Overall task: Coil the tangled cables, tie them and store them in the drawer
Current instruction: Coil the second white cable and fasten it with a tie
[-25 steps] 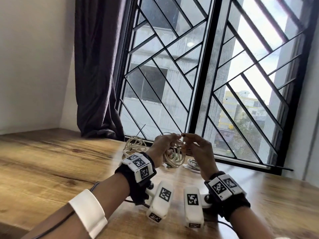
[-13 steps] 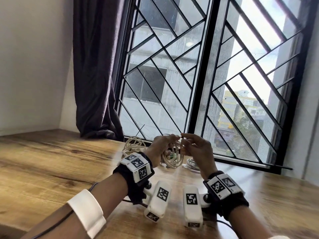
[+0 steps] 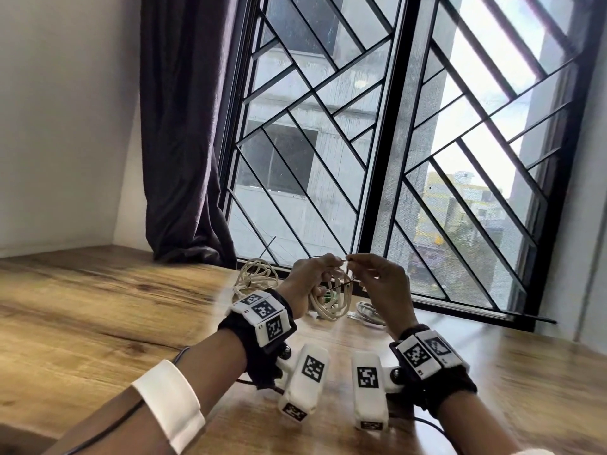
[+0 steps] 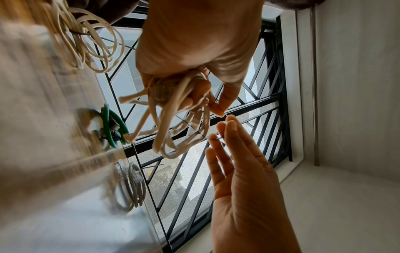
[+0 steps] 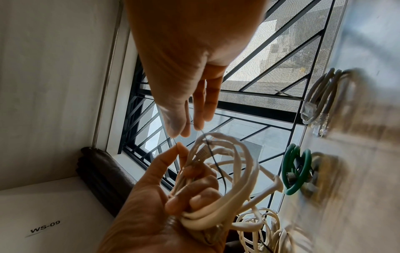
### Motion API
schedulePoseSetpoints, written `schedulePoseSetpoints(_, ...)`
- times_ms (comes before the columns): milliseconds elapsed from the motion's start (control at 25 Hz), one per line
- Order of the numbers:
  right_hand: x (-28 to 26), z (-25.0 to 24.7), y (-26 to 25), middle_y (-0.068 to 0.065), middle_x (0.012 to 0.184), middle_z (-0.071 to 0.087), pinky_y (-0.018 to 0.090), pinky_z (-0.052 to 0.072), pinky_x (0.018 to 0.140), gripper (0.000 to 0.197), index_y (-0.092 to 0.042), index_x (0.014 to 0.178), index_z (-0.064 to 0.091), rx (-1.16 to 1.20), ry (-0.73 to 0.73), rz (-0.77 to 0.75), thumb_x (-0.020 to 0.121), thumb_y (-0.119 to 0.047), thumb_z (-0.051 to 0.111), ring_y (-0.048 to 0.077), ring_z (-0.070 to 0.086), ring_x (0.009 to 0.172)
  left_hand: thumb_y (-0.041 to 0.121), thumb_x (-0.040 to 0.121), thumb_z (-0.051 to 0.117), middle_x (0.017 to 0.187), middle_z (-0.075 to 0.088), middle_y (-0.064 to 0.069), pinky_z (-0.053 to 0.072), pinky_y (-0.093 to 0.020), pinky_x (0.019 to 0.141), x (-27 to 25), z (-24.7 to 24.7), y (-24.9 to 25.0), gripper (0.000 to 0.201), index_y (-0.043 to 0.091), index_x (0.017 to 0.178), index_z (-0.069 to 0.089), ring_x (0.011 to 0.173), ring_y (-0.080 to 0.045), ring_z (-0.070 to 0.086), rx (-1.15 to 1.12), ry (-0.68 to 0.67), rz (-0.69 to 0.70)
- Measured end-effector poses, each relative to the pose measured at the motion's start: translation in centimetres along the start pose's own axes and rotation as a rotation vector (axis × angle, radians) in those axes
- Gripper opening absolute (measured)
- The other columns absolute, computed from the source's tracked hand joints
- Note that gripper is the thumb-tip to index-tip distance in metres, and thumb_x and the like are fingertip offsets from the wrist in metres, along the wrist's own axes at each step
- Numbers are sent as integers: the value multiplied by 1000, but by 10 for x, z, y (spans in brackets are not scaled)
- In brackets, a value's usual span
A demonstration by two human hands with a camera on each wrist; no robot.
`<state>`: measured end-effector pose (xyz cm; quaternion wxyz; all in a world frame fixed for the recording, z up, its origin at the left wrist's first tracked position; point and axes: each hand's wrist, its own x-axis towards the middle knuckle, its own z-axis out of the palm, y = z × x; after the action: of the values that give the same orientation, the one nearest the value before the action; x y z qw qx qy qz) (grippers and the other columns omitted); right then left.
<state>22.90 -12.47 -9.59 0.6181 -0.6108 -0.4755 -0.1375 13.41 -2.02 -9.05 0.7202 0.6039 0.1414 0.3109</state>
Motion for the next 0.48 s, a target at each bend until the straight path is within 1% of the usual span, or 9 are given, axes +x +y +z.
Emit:
schedulePoseSetpoints(40, 0, 0, 0, -6, 78, 71, 10, 46, 60, 12, -20, 90, 73, 8, -1, -1, 81, -14, 70, -4, 61, 64, 29, 79, 66, 52, 48, 7, 24, -15, 38, 0, 0, 0, 19, 15, 70, 59, 40, -7, 27, 4, 9, -4)
schedulePoseSetpoints(120, 0, 1, -1, -6, 77, 71, 8, 45, 58, 12, -20, 89, 73, 25, -4, -2, 81, -12, 70, -6, 60, 61, 30, 78, 68, 56, 45, 5, 25, -14, 37, 0, 1, 0, 20, 15, 70, 58, 39, -7, 28, 20, 18, -7)
schedulePoseSetpoints(200, 0, 1, -1, -6, 78, 72, 8, 45, 58, 14, -24, 86, 72, 34, -5, -9, 80, -11, 70, -5, 60, 61, 31, 78, 67, 58, 44, 4, 25, -14, 37, 0, 1, -1, 20, 16, 70, 57, 41, -8, 29, 28, 19, -10)
schedulePoseSetpoints(280, 0, 1, -1, -6, 78, 72, 8, 45, 59, 16, -26, 84, 72, 58, -7, -14, 80, -11, 70, -4, 61, 62, 31, 78, 67, 59, 43, 4, 25, -13, 37, 1, 1, -1, 21, 16, 69, 56, 42, -8, 28, 19, 15, -13)
schedulePoseSetpoints(480, -1, 1, -2, -5, 80, 72, 8, 44, 58, 12, -20, 87, 73, 68, -26, -16, 81, -10, 70, -2, 62, 65, 32, 78, 68, 59, 43, 4, 26, -14, 36, 1, 0, -1, 21, 16, 70, 56, 40, -7, 29, 24, 9, -15)
